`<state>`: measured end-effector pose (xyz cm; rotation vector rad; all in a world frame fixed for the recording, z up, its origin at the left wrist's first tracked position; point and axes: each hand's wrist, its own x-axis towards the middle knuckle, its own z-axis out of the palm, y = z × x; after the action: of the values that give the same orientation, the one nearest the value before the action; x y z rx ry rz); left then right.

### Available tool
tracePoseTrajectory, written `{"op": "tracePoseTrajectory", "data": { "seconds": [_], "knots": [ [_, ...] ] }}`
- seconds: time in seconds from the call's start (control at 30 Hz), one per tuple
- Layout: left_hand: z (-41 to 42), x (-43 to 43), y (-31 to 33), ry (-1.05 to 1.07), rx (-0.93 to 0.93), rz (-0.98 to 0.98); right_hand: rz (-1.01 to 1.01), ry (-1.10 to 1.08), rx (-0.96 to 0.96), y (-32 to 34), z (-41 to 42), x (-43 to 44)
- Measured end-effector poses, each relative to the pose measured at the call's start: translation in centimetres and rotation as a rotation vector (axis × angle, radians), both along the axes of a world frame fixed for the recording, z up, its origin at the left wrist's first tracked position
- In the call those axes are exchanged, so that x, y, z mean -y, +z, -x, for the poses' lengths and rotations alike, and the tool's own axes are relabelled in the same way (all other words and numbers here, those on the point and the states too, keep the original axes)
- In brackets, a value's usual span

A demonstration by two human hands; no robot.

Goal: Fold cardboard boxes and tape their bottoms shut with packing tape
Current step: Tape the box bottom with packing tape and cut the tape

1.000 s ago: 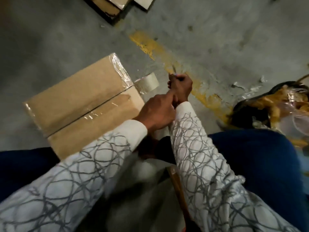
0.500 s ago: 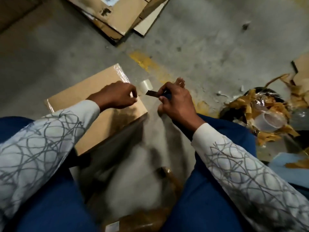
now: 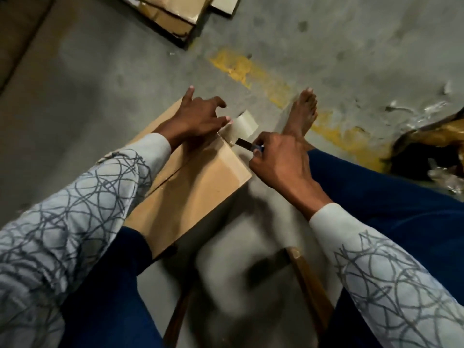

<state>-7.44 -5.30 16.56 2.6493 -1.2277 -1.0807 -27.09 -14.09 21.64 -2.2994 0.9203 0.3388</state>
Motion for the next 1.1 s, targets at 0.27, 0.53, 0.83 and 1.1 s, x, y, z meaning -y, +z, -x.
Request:
{"op": "tracePoseTrajectory", "data": {
  "seconds": [0.27,0.53,0.83,1.1],
  "knots": [
    [1.3,1.9,-0.8,0.037,-0.057,-0.03,0.009,0.068,-0.121,-1.1,0.6,-0.7],
    [1.0,2.0,-1.1,0.352,-0.326,0.246,0.012,0.02,0.045,-1.5,-0.1,-1.0],
    [1.4,2.3,-0.1,0.402,-0.486,0.255,0.043,0.056,0.045,-2.2,-0.1,-1.0],
    [1.7,2.8,1.0,0.478,-0.487,0.22,0.056,0.084,0.08,-2.3,-0.4,-1.6]
  ]
}}
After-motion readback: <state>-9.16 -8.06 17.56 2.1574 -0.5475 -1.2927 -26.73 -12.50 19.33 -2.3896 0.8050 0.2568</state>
